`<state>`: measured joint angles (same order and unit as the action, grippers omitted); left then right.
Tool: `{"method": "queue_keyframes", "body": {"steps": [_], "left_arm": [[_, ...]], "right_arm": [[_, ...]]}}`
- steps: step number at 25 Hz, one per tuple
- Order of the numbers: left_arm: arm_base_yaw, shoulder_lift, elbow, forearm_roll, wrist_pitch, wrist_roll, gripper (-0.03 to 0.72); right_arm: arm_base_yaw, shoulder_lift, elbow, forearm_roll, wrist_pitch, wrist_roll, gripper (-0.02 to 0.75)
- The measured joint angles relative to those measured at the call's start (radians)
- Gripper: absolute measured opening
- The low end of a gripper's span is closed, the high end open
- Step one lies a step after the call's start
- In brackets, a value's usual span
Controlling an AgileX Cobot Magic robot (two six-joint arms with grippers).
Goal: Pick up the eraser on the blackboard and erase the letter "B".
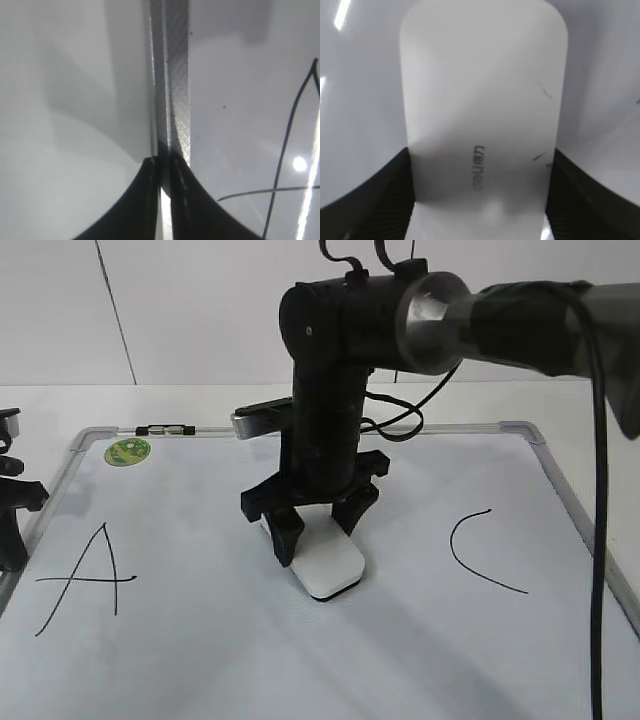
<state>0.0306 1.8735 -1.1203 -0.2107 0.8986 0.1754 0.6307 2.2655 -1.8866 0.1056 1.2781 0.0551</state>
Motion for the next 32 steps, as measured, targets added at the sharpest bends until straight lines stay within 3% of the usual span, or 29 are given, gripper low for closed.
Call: {"method": "queue_keyframes", "body": {"steps": [11, 15, 23, 27, 32], "left_arm": [[0.000, 0.000, 0.000, -0.002, 0.000, 0.000, 0.026], [0.000, 0.000, 0.000, -0.002, 0.000, 0.000, 0.026], [0.000, 0.000, -0.001, -0.002, 0.002, 0.000, 0.026], [0.000, 0.000, -0.002, 0.002, 0.007, 0.000, 0.026], [0.000, 0.000, -0.003, 0.004, 0.018, 0.000, 0.026]], "right_arm": [[-0.223, 0.004, -0.010, 0.028, -0.043, 0.011, 0.563], [-0.264, 0.004, -0.012, 0.017, -0.043, 0.013, 0.563], [-0.249, 0.006, -0.025, 0.003, -0.039, 0.013, 0.563], [-0.186, 0.011, -0.042, -0.054, -0.035, 0.015, 0.563], [-0.066, 0.018, -0.049, -0.029, -0.045, 0.001, 0.562]]}}
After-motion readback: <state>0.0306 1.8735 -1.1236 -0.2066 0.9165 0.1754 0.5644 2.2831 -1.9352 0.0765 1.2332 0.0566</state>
